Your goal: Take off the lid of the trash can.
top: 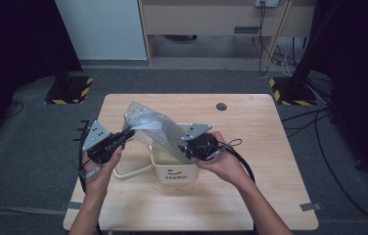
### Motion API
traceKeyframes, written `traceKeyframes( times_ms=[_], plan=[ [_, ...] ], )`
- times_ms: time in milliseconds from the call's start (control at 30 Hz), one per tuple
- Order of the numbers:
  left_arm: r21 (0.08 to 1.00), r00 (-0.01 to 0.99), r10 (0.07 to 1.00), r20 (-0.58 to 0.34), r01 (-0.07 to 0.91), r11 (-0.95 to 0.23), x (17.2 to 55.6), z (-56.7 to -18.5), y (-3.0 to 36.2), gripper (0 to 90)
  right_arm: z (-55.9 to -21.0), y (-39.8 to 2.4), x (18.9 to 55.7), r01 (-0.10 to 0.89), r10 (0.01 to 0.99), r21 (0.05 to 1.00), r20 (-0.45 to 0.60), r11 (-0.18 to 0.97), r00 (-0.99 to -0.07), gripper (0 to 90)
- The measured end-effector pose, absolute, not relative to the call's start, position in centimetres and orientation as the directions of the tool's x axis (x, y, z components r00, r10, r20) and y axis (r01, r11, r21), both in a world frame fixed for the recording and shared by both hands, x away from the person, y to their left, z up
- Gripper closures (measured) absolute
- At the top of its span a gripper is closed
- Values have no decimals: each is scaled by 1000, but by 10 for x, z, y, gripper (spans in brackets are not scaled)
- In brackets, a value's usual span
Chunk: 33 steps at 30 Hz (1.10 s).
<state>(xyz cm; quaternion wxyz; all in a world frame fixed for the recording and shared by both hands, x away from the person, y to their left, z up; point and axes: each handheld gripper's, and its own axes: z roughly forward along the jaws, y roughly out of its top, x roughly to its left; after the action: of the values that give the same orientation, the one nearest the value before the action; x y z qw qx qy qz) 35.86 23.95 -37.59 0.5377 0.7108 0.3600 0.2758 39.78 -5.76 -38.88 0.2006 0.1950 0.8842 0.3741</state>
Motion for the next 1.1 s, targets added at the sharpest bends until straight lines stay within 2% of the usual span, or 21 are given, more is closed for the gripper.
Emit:
traceKeyframes(
  times_ms=[400, 833, 1100],
  plan=[
    [947, 620, 782, 62, 212, -243, 371, -372, 215, 896, -381, -70, 389, 178, 507, 774, -204, 607, -838, 677],
    [933, 643, 762, 69, 228, -277, 376, -379, 198, 896, -369, -72, 382, 139, 508, 794, -233, 591, -829, 716],
    [930, 650, 756, 71, 230, -285, 374, -380, 198, 895, -356, -64, 383, 94, 512, 810, -272, 579, -815, 649]
  ],
)
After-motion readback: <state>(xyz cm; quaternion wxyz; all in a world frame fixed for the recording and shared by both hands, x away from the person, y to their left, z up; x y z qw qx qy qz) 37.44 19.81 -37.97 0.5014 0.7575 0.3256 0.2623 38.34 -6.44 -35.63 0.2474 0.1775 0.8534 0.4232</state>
